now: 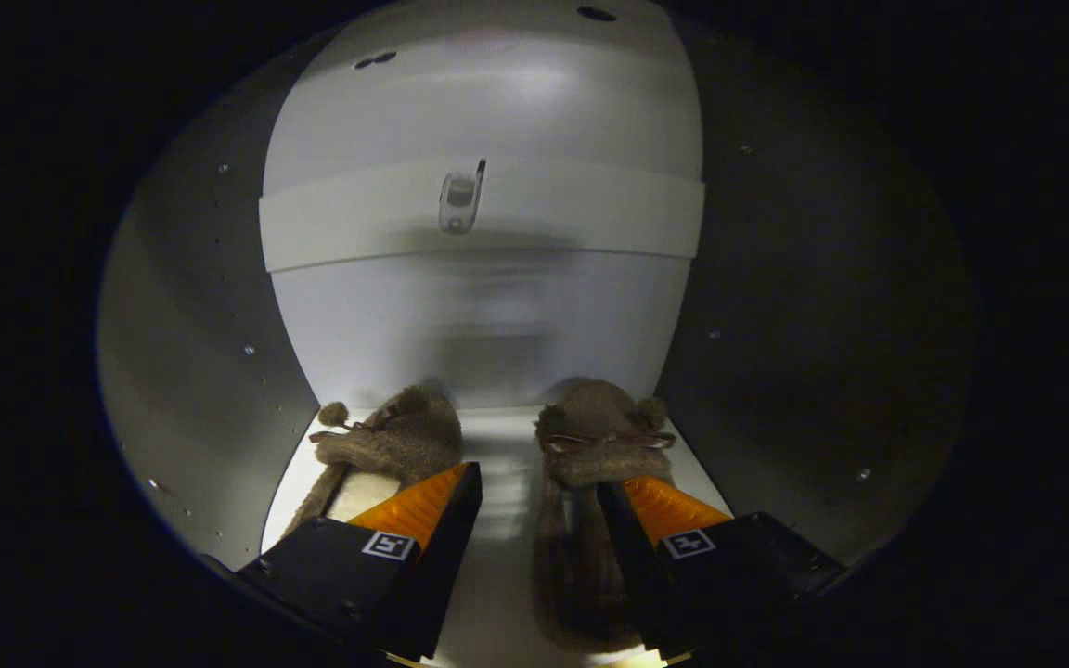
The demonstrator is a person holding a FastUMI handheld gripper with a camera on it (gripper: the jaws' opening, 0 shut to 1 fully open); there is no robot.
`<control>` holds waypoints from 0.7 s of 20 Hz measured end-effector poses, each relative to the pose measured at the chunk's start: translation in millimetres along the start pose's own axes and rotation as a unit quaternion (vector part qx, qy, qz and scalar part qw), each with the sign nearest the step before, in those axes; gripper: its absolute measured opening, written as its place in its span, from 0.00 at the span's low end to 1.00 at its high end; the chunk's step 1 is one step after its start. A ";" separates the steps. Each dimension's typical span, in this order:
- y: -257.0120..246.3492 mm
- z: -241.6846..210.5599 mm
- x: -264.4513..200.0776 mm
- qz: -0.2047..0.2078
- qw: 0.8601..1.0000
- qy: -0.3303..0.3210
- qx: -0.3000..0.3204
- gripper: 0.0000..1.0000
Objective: Open the shoe cabinet door, grab the shoes and put them into the shoe cabinet, then close the shoe cabinet door.
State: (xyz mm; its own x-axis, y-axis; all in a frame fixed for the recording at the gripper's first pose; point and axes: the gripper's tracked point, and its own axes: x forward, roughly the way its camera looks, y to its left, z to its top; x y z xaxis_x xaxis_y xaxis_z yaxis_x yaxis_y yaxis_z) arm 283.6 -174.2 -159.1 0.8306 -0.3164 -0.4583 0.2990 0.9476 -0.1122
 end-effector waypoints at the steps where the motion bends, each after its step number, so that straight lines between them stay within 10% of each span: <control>1: -0.5 3.4 -10.2 -0.001 1.000 -0.008 0.001 0.82; 6: 0.5 40.3 -85.8 0.002 0.997 -0.083 0.006 1.00; 14: 0.0 36.2 -222.6 0.005 0.992 -0.129 0.008 0.99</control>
State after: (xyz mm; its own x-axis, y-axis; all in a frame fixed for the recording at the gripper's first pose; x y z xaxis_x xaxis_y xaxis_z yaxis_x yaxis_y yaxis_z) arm 115.7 -105.3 -25.2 0.9257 -0.3093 -0.2178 0.2956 0.9507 -0.0935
